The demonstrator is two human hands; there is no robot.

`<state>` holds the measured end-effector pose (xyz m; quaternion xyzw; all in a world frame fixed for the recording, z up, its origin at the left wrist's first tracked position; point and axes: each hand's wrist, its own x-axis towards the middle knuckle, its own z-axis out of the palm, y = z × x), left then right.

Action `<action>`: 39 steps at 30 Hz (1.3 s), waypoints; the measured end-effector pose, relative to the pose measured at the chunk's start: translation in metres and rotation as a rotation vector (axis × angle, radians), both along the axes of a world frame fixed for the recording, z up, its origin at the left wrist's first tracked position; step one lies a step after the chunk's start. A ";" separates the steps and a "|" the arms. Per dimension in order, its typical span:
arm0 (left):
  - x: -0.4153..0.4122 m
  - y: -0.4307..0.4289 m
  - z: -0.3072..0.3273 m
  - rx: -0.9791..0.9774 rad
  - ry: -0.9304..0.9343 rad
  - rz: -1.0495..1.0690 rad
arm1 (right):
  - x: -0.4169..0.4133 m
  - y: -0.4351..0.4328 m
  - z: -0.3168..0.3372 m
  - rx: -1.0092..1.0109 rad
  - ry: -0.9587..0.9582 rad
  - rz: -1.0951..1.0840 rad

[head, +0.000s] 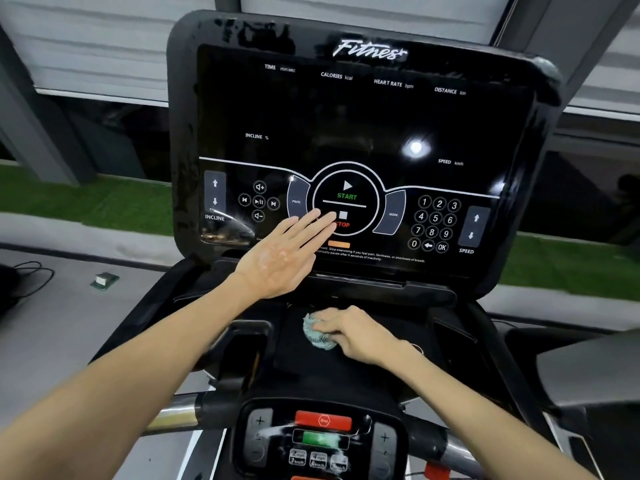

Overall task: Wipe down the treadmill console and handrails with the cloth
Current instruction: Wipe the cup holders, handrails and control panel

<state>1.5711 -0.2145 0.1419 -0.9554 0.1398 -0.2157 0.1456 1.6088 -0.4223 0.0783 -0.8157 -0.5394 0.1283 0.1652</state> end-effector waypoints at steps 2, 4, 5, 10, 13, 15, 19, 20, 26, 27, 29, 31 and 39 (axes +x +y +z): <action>0.000 0.000 0.001 -0.001 0.006 -0.001 | -0.002 -0.011 -0.001 -0.035 0.025 0.046; 0.000 0.001 0.001 0.000 0.012 0.002 | 0.003 -0.029 -0.008 -0.060 -0.026 0.048; 0.000 0.001 0.001 -0.001 0.011 0.003 | 0.006 -0.037 -0.010 -0.091 -0.086 0.045; -0.001 0.002 -0.001 -0.034 -0.001 -0.017 | -0.001 -0.063 0.000 -0.042 -0.359 -0.010; 0.000 0.001 0.000 -0.048 -0.031 -0.027 | -0.014 -0.074 0.009 0.148 -0.458 -0.012; 0.001 -0.005 0.000 -0.082 -0.051 -0.032 | -0.024 -0.071 0.019 0.241 -0.538 0.025; 0.007 -0.028 0.000 -0.196 -0.065 -0.081 | -0.013 -0.042 0.036 0.304 -0.643 -0.012; 0.009 -0.033 0.000 -0.217 -0.061 -0.094 | -0.007 -0.038 0.037 0.272 -0.653 -0.029; 0.010 -0.045 -0.003 -0.232 -0.042 -0.086 | 0.012 -0.110 0.021 0.246 -0.635 -0.177; 0.010 -0.046 -0.003 -0.231 -0.041 -0.090 | 0.015 -0.127 0.021 0.262 -0.621 -0.242; 0.012 -0.052 -0.002 -0.231 -0.045 -0.099 | 0.021 -0.156 0.022 0.272 -0.614 -0.406; 0.016 -0.064 -0.004 -0.228 -0.043 -0.123 | 0.024 -0.174 0.020 0.215 -0.591 -0.475; 0.044 -0.139 -0.003 -0.189 0.004 -0.190 | 0.011 -0.189 -0.004 0.446 -0.123 -0.666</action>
